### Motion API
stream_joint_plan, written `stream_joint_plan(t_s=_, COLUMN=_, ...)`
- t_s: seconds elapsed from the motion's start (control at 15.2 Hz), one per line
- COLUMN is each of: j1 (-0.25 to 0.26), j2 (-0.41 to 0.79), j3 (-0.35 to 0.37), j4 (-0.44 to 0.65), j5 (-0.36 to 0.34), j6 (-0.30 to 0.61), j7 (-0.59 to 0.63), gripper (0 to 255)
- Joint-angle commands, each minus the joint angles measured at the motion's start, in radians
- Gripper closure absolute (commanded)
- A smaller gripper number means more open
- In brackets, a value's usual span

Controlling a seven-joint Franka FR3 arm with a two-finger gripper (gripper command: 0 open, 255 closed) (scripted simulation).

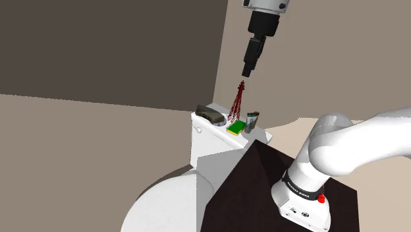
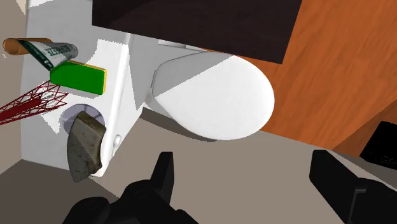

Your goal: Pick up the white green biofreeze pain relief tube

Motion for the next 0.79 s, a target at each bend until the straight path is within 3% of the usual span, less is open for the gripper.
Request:
stream_joint_plan(t_s=0.0, j1=0.0, j2=0.0, j3=0.0, j4=0.0, j5=0.0, j6=0.0, j7=0.0, gripper=0)
stream_joint_plan(t_s=0.73, j1=-0.042, j2=-0.052, j3=-0.185, j4=-0.298, j5=-0.162, j6=0.254, j7=-0.279, gripper=0)
